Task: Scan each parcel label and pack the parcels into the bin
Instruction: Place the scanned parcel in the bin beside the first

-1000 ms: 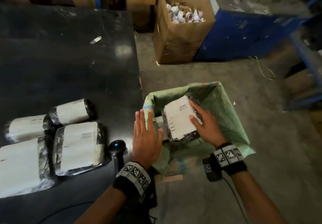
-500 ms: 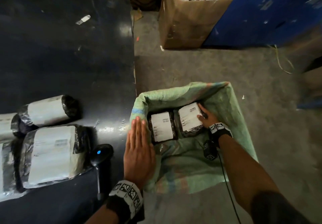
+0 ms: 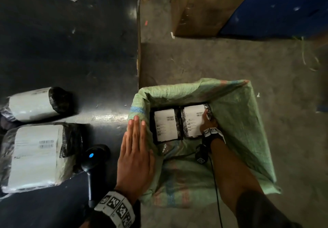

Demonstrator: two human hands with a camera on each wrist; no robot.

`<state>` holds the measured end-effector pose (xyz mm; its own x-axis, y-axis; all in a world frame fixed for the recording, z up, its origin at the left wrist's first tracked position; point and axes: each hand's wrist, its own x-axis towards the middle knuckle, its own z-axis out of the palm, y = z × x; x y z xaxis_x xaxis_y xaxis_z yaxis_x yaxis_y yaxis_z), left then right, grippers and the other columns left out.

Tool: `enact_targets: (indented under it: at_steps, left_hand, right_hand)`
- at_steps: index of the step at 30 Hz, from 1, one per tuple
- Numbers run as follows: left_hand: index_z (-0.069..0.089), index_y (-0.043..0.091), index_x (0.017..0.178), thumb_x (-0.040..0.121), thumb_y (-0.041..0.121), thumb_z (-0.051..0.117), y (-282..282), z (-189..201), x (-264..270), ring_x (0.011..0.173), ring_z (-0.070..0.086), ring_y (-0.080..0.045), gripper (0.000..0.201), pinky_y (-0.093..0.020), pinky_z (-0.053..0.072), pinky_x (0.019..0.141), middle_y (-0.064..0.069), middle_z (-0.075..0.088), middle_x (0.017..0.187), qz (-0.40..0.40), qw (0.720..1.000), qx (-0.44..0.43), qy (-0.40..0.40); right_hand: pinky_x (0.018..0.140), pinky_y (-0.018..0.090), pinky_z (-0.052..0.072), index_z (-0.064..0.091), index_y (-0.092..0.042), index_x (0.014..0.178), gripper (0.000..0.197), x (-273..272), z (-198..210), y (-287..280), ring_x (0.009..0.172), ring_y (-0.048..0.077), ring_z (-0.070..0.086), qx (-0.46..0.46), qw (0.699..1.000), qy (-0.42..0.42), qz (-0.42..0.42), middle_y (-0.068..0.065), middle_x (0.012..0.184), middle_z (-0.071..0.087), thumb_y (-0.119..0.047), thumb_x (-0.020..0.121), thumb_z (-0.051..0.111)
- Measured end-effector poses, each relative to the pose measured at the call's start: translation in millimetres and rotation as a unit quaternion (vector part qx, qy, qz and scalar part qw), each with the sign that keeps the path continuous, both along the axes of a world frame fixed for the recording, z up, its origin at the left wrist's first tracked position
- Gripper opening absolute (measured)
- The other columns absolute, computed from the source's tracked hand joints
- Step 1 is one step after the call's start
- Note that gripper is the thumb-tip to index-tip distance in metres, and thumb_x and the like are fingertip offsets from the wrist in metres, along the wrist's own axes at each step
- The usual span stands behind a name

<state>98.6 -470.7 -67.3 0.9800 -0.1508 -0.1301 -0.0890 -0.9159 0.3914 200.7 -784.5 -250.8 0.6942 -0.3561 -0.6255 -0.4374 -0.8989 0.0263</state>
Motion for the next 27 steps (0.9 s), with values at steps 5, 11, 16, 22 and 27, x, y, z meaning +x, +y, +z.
enact_targets:
  at_steps: [5,11,16,22,27]
  left_hand:
    - [0.01,0.002,0.16,0.095,0.034,0.048,8.8,0.4,1.8,0.157,0.004,-0.031,0.081,-0.049,0.02,0.125,-0.018,0.005,0.168,-0.018,1.0,0.01,0.01]
    - [0.052,0.016,0.146,0.098,0.04,0.042,57.0,25.6,20.0,0.14,0.045,-0.033,0.055,-0.049,0.041,0.114,-0.012,0.045,0.155,-0.079,0.994,-0.08,-0.003]
    - [0.065,0.012,0.13,0.096,0.027,0.055,140.8,59.0,29.7,0.118,0.058,-0.029,0.038,-0.036,0.045,0.105,-0.012,0.064,0.124,0.061,0.983,-0.159,-0.062]
    - [0.055,0.015,0.141,0.091,0.042,0.05,286.2,64.4,-23.6,0.119,0.053,-0.037,0.057,-0.046,0.044,0.103,-0.017,0.063,0.126,0.185,0.973,-0.099,-0.1]
    - [0.028,0.031,0.157,0.082,0.071,0.041,392.1,30.1,-87.1,0.145,0.027,-0.045,0.087,-0.062,0.03,0.116,-0.025,0.035,0.155,0.262,0.965,-0.016,-0.024]
  right_hand:
    - [0.117,0.048,0.027,0.008,-0.027,0.158,0.073,16.9,54.9,22.5,0.142,0.043,0.028,-0.008,0.998,0.051,-0.022,0.02,0.161,0.018,-0.029,0.094,0.043]
    - [0.102,0.042,0.046,0.051,-0.021,0.14,0.051,25.7,173.3,75.3,0.122,0.038,0.056,0.105,0.992,-0.07,-0.005,0.016,0.135,0.06,-0.042,0.093,0.052]
    - [0.085,0.037,0.052,0.06,-0.036,0.127,0.038,-34.5,281.2,181.1,0.09,0.016,0.067,0.256,0.937,-0.239,-0.009,-0.015,0.087,0.067,-0.05,0.091,0.056]
    - [0.087,0.035,0.053,0.062,-0.032,0.124,0.034,-111.6,269.1,320.6,0.081,0.013,0.069,0.382,0.895,-0.228,0.04,-0.012,0.086,0.07,-0.041,0.091,0.063]
    - [0.112,0.04,0.028,0.022,-0.027,0.155,0.073,-157.4,213.9,379.5,0.132,0.035,0.047,0.254,0.954,-0.147,0.062,0.021,0.137,0.054,-0.055,0.093,0.049]
